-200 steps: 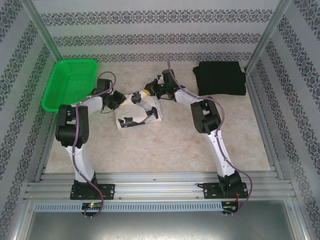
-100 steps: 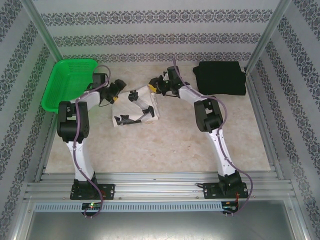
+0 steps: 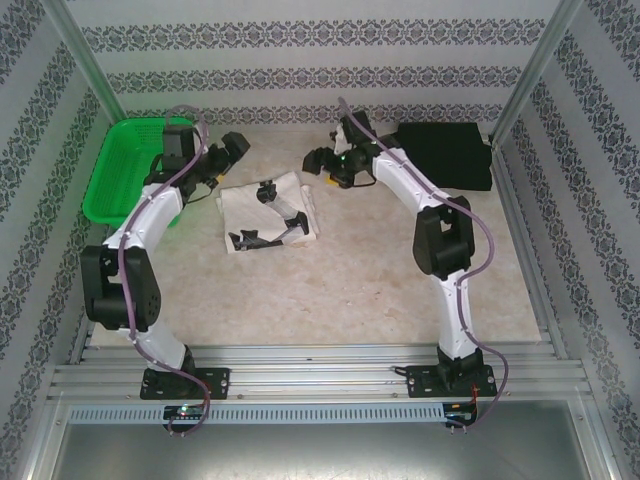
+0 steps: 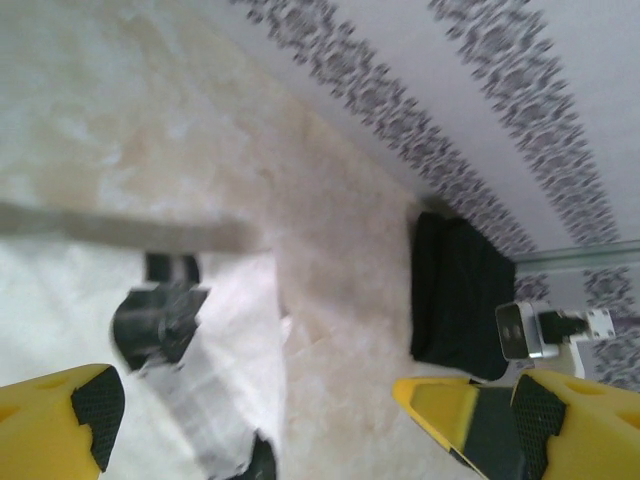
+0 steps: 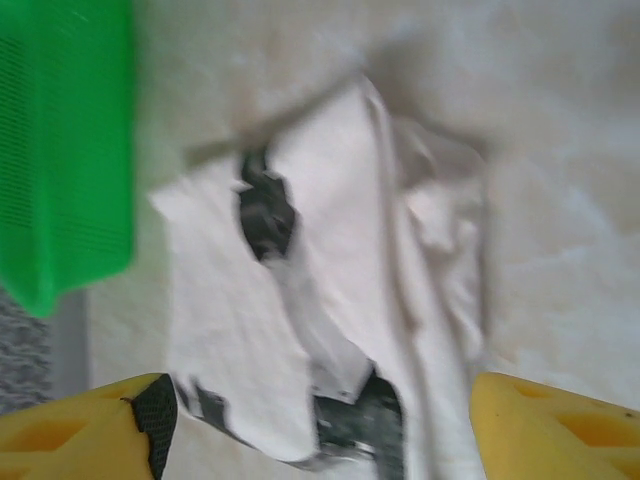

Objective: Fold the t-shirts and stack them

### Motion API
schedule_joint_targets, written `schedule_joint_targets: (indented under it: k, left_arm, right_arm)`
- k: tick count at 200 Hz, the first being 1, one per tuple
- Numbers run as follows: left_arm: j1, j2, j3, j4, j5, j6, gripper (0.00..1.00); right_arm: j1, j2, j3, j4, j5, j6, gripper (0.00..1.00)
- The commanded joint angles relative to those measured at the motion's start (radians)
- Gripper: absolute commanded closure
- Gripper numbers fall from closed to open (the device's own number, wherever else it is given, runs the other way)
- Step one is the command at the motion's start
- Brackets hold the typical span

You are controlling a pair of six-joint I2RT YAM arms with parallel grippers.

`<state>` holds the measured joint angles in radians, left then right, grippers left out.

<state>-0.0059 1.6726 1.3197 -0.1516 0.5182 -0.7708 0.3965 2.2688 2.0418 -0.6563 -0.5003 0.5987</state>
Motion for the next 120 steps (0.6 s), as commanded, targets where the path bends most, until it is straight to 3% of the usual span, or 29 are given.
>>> schedule_joint_targets:
  k: [1, 46, 84, 120]
  left_arm:
    - [-0.006, 0.011, -0.100, -0.085, -0.023, 0.073, 0.00]
    - [-0.006, -0.039, -0.191, -0.077, -0.020, 0.093, 0.00]
    - [-0.005, -0.071, -0.240, -0.090, -0.019, 0.114, 0.00]
    - [0.001, -0.092, -0.282, -0.115, -0.031, 0.131, 0.00]
  right_arm:
    - [0.033, 0.072, -0.010, -0.088, 0.074, -0.088, 0.21]
    - [0.099, 0.202, 0.170, -0.188, 0.146, -0.126, 0.20]
    - [0.130, 0.256, 0.209, -0.203, 0.191, -0.110, 0.20]
    - [0.166, 0.386, 0.466, -0.471, 0.381, -0.162, 0.22]
